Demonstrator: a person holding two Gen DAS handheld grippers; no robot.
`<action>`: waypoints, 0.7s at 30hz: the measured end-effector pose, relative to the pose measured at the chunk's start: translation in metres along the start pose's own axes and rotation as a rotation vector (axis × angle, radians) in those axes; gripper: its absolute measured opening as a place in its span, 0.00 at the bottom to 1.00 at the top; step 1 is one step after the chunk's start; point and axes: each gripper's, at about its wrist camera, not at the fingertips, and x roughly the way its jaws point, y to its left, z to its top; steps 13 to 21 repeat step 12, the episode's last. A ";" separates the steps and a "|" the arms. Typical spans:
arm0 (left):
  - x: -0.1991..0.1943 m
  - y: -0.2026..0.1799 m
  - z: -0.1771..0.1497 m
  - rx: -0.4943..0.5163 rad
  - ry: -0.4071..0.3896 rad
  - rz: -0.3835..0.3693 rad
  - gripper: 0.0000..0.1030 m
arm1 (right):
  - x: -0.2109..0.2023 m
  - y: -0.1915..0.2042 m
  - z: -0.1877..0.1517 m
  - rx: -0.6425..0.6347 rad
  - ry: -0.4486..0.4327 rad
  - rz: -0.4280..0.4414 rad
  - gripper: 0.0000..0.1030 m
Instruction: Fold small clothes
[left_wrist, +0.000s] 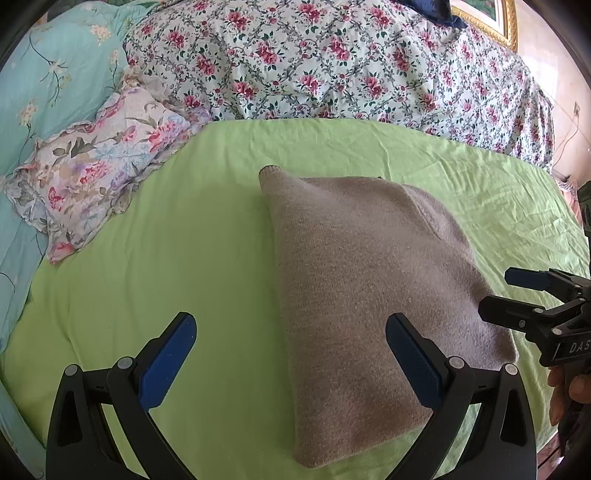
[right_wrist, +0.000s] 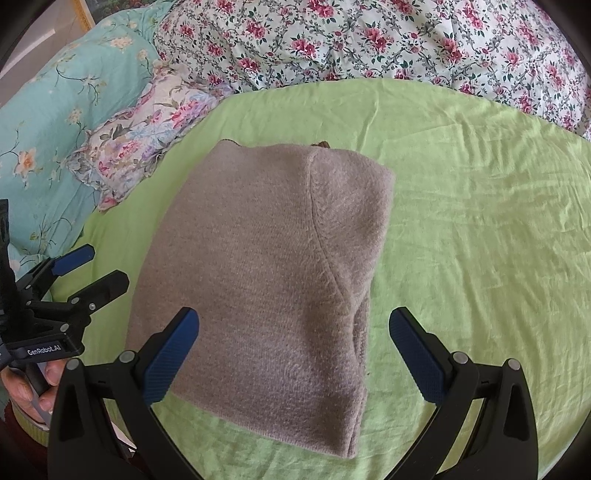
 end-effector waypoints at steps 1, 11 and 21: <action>0.000 0.000 0.001 -0.002 0.000 -0.001 1.00 | 0.000 0.000 0.000 0.000 0.000 0.000 1.00; -0.005 -0.002 0.000 0.007 -0.032 0.008 1.00 | 0.001 0.008 0.001 -0.002 -0.021 -0.008 1.00; -0.005 -0.002 -0.001 0.005 -0.032 0.011 1.00 | 0.001 0.008 0.000 -0.001 -0.022 -0.010 1.00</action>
